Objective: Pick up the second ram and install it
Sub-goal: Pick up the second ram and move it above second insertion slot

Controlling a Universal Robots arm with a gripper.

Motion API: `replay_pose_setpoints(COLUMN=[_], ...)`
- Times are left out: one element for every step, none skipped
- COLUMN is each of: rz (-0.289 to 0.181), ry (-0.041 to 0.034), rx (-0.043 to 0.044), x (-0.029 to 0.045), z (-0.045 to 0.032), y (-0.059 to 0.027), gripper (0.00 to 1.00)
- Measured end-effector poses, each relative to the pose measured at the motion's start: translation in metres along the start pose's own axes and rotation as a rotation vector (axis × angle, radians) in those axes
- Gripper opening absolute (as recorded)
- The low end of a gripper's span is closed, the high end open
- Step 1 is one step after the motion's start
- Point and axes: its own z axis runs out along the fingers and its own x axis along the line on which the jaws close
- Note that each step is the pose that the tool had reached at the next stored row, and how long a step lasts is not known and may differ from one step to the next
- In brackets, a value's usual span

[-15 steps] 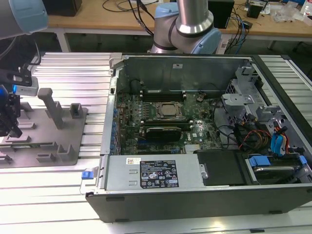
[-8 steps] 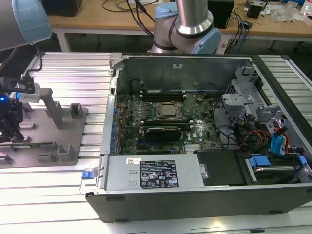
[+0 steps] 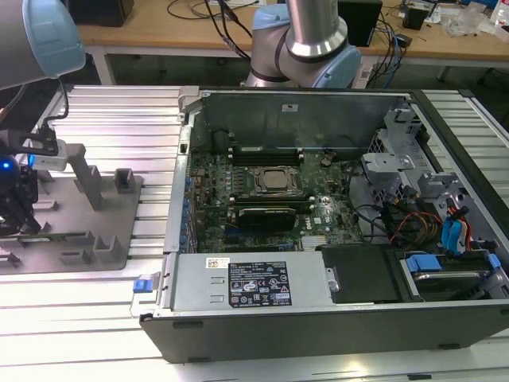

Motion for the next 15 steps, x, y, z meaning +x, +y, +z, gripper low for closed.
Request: replay_pose_setpoints(rz=[0.000,-0.001,-0.004,-0.027,-0.045,-0.051,-0.051,-0.052,-0.056,-0.059,-0.061,-0.065,-0.067,-0.070,-0.077], ry=[0.0000,0.0001,0.0002,0.0009,0.0019,0.0023,0.0026,0.0026,0.0026,0.0027,0.0030,0.0031,0.0032,0.0032,0.0035], rx=[0.0000,0.0000,0.0000,-0.0003,-0.0011,-0.0013,-0.0016,-0.0023,-0.0024,-0.0025,-0.0028,-0.0027,-0.0028,-0.0028,-0.0030], x=[0.0000,0.0000,0.0000,0.0000,0.0000,0.0001,0.0002,0.0003,0.0004,0.0001,-0.0003,-0.0011,-0.0020,-0.0029,-0.0050], z=[0.0000,0.0000,0.0002,0.0011,0.0017,0.0022,0.0031,0.0068,0.0107,0.0137,0.0151,0.0160,0.0163,0.0166,0.0169], y=[0.0000,0.0000,0.0000,-0.0001,0.0001,0.0004,0.0006,0.0011,0.0023,0.0031,0.0037,0.0046,0.0049,0.0050,0.0053], gripper=[0.21,0.28,0.28,0.28,0.28,0.28,0.28,0.28,0.28,0.28,0.28,0.28,0.28,0.28,0.28])
